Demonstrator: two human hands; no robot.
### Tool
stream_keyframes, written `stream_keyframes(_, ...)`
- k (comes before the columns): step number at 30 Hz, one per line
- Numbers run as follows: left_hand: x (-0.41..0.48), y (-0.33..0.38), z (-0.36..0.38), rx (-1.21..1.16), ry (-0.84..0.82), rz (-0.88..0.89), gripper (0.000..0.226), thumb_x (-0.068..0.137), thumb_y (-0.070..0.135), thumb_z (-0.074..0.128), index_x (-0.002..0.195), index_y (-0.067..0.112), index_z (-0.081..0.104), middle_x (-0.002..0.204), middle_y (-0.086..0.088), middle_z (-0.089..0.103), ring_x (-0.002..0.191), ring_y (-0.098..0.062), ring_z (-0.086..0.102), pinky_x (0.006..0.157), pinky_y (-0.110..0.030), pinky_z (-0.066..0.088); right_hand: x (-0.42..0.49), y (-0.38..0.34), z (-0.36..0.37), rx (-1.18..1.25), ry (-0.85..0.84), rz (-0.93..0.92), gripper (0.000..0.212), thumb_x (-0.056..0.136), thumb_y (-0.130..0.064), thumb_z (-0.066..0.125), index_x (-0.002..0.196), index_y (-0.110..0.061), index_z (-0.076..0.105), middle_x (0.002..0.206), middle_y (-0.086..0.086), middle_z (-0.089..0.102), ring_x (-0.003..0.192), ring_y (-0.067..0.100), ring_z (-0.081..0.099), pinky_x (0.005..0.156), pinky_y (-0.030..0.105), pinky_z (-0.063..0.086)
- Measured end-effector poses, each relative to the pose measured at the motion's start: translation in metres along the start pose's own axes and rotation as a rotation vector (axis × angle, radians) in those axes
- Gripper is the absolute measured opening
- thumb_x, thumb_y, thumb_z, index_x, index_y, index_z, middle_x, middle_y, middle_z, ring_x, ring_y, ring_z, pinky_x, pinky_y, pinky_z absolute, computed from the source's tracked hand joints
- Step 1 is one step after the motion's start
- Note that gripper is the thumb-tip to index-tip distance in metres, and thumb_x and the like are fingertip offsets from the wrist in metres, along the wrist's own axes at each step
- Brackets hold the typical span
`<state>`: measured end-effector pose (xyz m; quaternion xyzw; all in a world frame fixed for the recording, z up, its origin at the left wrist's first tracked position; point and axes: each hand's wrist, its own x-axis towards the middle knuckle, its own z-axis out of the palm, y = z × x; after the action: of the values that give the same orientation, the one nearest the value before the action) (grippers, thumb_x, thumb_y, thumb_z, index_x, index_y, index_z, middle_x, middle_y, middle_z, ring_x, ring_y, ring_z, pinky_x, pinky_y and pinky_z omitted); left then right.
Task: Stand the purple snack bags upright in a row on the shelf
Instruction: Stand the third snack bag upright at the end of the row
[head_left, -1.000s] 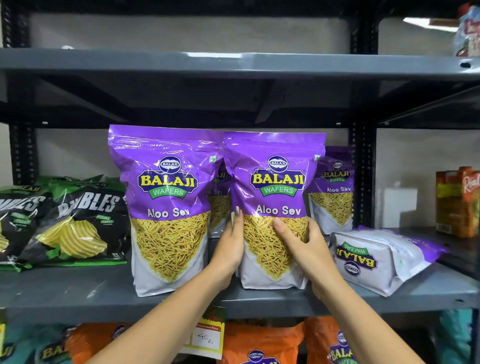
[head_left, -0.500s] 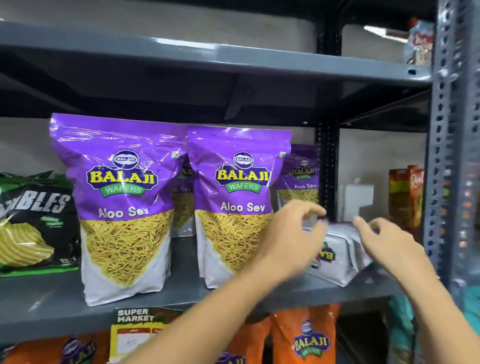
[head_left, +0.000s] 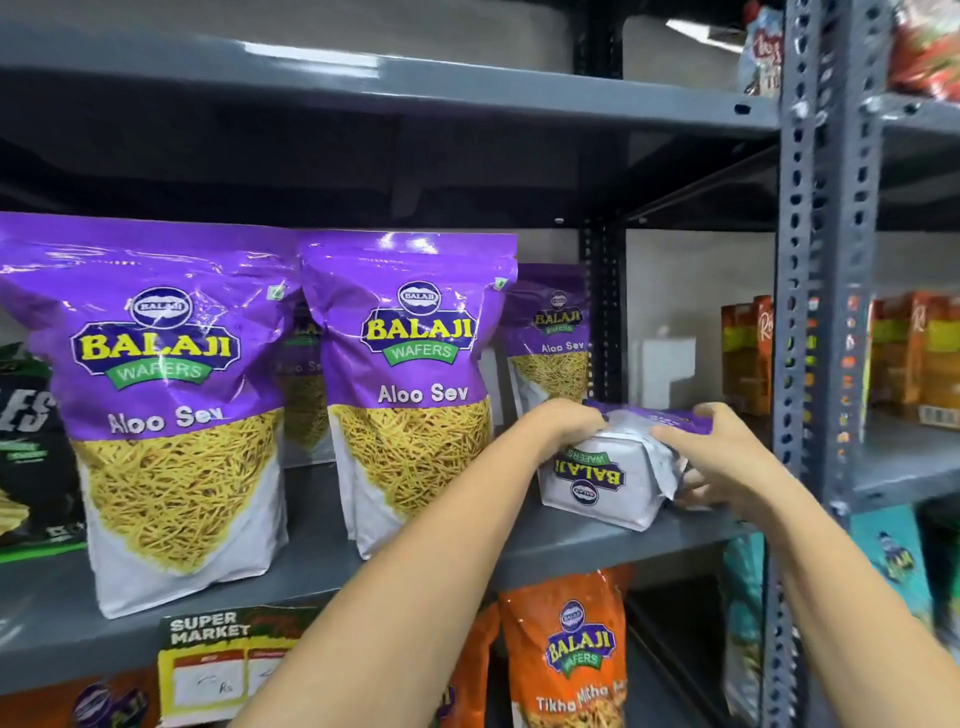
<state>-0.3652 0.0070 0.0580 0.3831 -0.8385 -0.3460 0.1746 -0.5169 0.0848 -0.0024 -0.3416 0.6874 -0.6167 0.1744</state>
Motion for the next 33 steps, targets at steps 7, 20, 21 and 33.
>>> stream_keyframes(7, 0.018, -0.018, 0.007, -0.221, 0.154, 0.076, 0.109, 0.087, 0.039, 0.064, 0.150, 0.016, -0.022, 0.160, -0.012, 0.025, 0.142, -0.031, 0.035, 0.115, -0.037, 0.031, 0.012, -0.020, 0.005, -0.078, 0.071, -0.168, 0.079, 0.070, -0.023, 0.068, 0.139, -0.035, 0.031, 0.114, 0.007, 0.063, 0.102, 0.031, 0.066, 0.084, 0.055, 0.056)
stream_keyframes(20, 0.017, -0.032, 0.022, -0.109, 0.592, 0.199, 0.132, 0.063, 0.022, 0.086, 0.151, 0.034, -0.012, 0.136, -0.014, 0.028, 0.124, -0.040, 0.049, 0.097, -0.044, 0.044, 0.035, -0.025, 0.021, -0.028, -0.082, -0.493, 0.097, 0.081, 0.013, 0.060, 0.153, -0.030, 0.011, 0.117, 0.008, 0.062, 0.092, 0.013, 0.068, 0.078, 0.030, 0.055)
stream_keyframes(21, 0.015, -0.032, 0.025, -0.054, 0.632, 0.197, 0.135, 0.061, 0.024, 0.087, 0.150, 0.034, -0.013, 0.132, -0.012, 0.029, 0.118, -0.041, 0.053, 0.092, -0.044, 0.047, 0.036, -0.023, 0.022, -0.001, -0.101, -0.490, 0.097, 0.083, 0.015, 0.058, 0.154, -0.028, 0.009, 0.122, 0.011, 0.060, 0.095, 0.015, 0.067, 0.078, 0.028, 0.053)
stream_keyframes(33, 0.000, -0.034, 0.054, 0.150, 0.963, 0.298, 0.105, 0.069, 0.051, 0.071, 0.152, 0.023, 0.012, 0.145, -0.010, 0.031, 0.130, -0.030, 0.038, 0.100, -0.043, 0.039, 0.046, -0.013, 0.018, 0.631, -0.146, -0.142, 0.047, 0.085, -0.059, 0.055, 0.120, -0.030, 0.049, 0.117, 0.007, 0.064, 0.094, 0.015, 0.061, 0.083, 0.037, 0.043)
